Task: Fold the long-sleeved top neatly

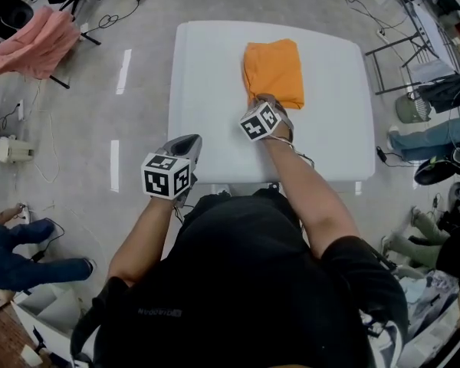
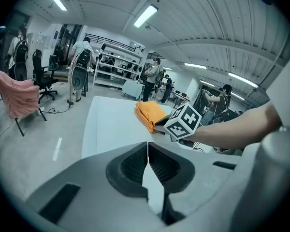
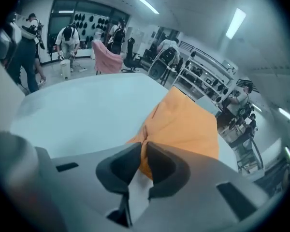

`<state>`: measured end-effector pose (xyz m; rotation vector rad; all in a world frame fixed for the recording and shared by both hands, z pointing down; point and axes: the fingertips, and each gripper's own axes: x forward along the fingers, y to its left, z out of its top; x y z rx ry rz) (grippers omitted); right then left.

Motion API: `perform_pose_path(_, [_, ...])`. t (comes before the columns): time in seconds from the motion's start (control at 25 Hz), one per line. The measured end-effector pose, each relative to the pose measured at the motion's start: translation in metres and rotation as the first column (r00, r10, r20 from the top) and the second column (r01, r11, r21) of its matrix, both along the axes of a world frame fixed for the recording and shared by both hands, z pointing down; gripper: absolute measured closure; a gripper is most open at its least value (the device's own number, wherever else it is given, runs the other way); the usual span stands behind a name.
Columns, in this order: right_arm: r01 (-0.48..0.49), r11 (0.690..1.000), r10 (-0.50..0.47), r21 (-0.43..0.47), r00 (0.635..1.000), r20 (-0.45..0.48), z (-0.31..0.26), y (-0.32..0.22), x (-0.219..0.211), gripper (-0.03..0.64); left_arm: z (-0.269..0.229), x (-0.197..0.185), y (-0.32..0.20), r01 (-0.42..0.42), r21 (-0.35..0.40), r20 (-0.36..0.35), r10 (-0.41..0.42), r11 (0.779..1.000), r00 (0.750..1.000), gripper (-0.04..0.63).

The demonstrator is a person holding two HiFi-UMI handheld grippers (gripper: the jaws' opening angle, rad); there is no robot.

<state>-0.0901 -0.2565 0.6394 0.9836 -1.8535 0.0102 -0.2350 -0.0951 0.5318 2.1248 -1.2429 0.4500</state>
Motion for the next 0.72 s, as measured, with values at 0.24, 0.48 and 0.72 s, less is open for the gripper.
perform_pose_path(0.24, [-0.030,0.999,0.032,-0.020,0.989,0.146,-0.024,0.004,-0.011,0.484,-0.001,-0.003,0.009,0.002,0.001,0.005,-0.002,1.000,1.000,0.586])
perform_pose_path(0.48, [-0.065,0.998,0.063,-0.013,0.875,0.480,-0.098,0.034,0.010,0.492,-0.014,0.026,0.001,0.009,0.056,-0.001,-0.009,0.998,1.000,0.586])
perform_pose_path(0.72, [-0.112,0.991,0.131,-0.073,0.709,0.693,-0.154,0.080,0.082,0.544,-0.040,0.073,-0.004,0.010,0.128,-0.021,-0.007,0.992,1.000,0.586])
